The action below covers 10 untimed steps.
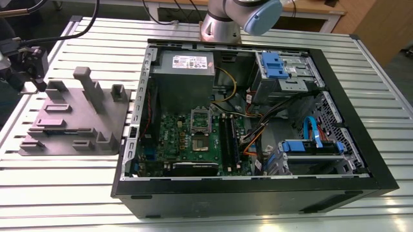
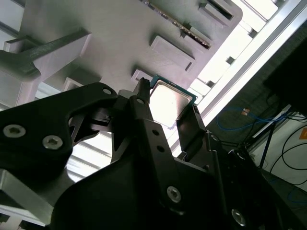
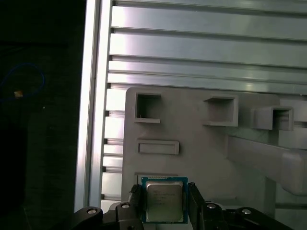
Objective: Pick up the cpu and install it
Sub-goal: 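Pick up the cpu and move it towards the insertion slot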
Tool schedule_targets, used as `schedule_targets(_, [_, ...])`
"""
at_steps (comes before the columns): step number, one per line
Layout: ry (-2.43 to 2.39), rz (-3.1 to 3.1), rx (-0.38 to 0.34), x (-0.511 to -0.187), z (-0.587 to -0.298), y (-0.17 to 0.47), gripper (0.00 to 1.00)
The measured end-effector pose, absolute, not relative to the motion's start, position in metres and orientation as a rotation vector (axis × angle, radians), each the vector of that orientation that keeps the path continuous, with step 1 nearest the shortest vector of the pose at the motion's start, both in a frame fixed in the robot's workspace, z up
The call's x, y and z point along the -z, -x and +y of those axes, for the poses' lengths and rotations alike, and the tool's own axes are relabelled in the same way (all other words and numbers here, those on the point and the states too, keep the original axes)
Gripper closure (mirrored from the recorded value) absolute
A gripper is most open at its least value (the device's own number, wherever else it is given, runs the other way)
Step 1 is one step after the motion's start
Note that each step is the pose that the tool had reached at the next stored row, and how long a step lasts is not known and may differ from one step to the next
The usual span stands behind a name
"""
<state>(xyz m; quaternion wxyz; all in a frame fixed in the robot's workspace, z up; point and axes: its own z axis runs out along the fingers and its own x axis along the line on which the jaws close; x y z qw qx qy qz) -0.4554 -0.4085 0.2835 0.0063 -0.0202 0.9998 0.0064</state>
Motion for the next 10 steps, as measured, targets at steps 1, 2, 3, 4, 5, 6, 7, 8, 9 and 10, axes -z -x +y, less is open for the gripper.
schedule_targets(1, [0.063,3.128,-0.019,-0.2835,-0.4085,0.4554,0.53])
schedule_targets(2, [0.063,3.128,-0.019,-0.2835,-0.4085,0.4554,0.53])
schedule_targets(3, [0.063,3.128,-0.018,-0.2835,-0.4085,0.4554,0.53])
schedule_targets(4, [0.063,3.128,-0.018,-0.2835,-0.4085,0.4554,0.53])
schedule_targets(5, [0.063,3.128,-0.018,-0.2835,-0.4085,0.4554,0.53])
schedule_targets(6, [0.063,3.128,-0.018,-0.2836,-0.4085,0.4554,0.53])
schedule_targets(7, [0.063,3.128,-0.018,-0.2839,-0.4085,0.4554,0.53])
schedule_targets(8, [0.063,3.128,-0.018,-0.2841,-0.4085,0.4554,0.53])
schedule_targets(9, [0.063,3.128,-0.018,-0.2845,-0.4085,0.4554,0.53])
schedule_targets(10, [0.063,3.128,-0.018,-0.2849,-0.4085,0.4554,0.53])
